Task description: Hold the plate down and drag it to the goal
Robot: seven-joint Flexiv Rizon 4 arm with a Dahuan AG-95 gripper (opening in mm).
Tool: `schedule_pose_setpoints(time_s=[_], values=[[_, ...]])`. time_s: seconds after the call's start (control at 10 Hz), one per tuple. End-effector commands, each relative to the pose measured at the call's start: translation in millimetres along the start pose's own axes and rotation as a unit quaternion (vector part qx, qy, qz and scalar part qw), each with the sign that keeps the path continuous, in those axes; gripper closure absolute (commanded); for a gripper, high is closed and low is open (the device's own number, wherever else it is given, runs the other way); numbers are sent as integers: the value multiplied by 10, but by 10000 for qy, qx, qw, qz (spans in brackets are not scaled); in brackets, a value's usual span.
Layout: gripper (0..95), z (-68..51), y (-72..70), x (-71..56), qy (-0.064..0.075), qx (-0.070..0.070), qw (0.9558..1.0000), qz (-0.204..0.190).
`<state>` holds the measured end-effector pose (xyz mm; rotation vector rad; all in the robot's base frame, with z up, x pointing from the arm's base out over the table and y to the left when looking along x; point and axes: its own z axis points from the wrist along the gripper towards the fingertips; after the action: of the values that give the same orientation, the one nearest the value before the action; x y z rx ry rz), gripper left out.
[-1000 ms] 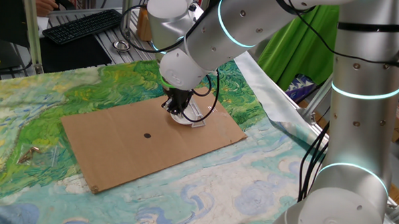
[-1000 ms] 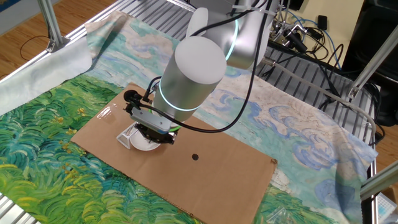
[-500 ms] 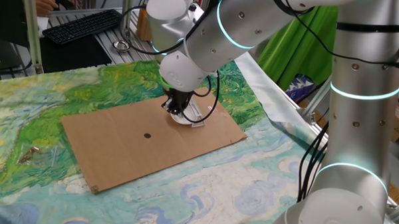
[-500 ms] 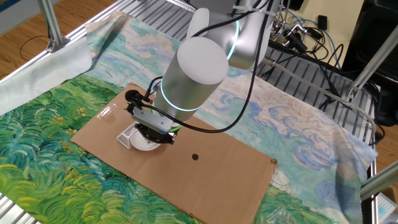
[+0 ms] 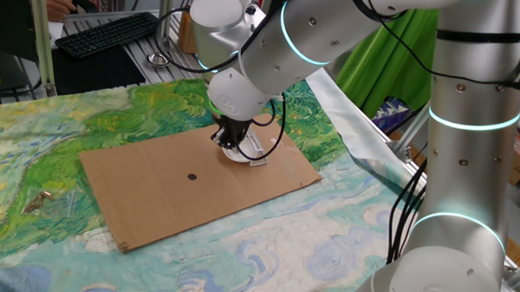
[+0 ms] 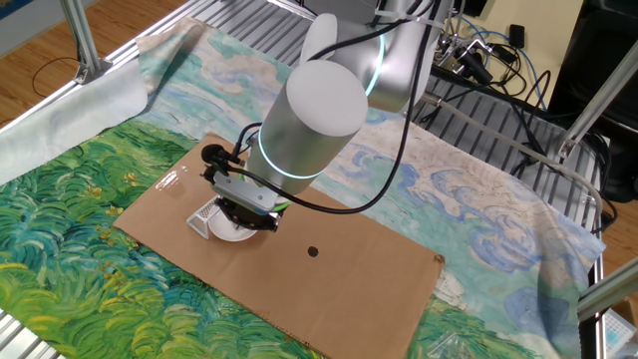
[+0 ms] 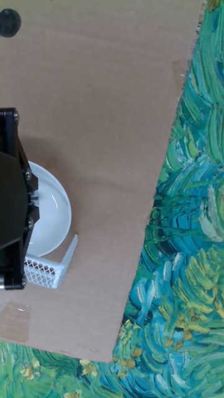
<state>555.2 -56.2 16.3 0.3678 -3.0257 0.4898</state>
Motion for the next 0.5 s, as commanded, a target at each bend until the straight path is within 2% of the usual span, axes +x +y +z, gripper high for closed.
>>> schedule_pose_setpoints(time_s=[0.1,0.5], values=[[950,3,-11,-11,-10,10,10000,7],[950,10,-29,-26,-25,41,10000,7]])
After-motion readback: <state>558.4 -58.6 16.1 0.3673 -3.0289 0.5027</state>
